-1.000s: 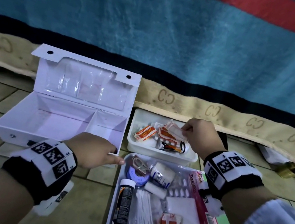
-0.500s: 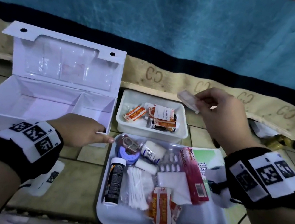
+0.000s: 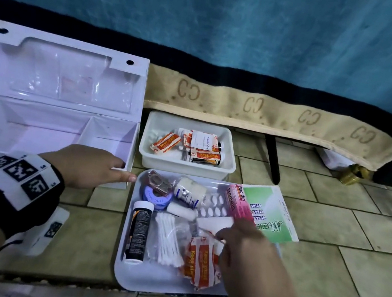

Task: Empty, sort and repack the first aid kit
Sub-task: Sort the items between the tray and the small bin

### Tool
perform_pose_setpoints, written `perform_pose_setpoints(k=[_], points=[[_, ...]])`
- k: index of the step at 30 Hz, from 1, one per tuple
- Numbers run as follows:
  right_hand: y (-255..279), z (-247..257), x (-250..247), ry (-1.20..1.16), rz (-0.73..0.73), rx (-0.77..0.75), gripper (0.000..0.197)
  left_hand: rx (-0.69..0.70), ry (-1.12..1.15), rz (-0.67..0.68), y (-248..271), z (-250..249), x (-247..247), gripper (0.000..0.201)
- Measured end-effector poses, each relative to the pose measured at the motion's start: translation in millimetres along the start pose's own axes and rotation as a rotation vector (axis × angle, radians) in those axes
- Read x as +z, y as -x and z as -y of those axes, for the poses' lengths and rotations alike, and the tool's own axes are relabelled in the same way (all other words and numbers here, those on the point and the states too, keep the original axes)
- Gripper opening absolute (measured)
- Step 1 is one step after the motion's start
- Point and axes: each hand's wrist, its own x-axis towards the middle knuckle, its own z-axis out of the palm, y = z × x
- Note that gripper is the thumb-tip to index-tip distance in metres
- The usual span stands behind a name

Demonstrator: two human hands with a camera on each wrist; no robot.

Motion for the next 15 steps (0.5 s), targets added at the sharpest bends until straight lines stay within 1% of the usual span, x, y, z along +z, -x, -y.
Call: perform_pose_setpoints(k=[3,5,7,9,10,11,13,14,15], points=[[1.3,3.4,18.4,0.138,0.075,-0.101,0.041,-0.006,0.002,0.003,0.0,0.6,0.6,0.044],[0.9,0.9,26.7,0.18,0.092,-0.137,0.044,-0.003,0.002,0.0,-0.2,0.8,0.5,0.044],[2.1,-0.6,25.5,0.188,0.122,-0.182,0.037,-0.007,0.006,0.005,0.2,0.4,0.0,0.044],[0.9,0.3,17.0,0.162,0.106,-0.208,0.014,-0.012,0.003,0.014,0.5,0.2,-0.2,0.043],[0.0,2.5,8.9,0.128,0.129,-0.199,0.013,-0.013,0.001,0.016,0.6,0.2,-0.1,0.043],[-4.6,4.8,0.4,0.084,0.175,-0.184,0.022,-0.01,-0.003,0.016,0.5,0.3,-0.2,0.043],[-19.8,8.2,-20.8,0.046,0.241,-0.182,0.034,-0.004,-0.007,0.014,0.3,1.0,-0.1,0.043],[-28.4,10.6,-31.8,0.004,0.226,-0.194,0.037,0.0,-0.009,0.013,0.0,1.4,0.2,0.044],[-40.3,12.7,-38.8,-0.042,0.159,-0.209,0.036,0.004,-0.011,0.01,0.2,2.3,-0.1,0.044]])
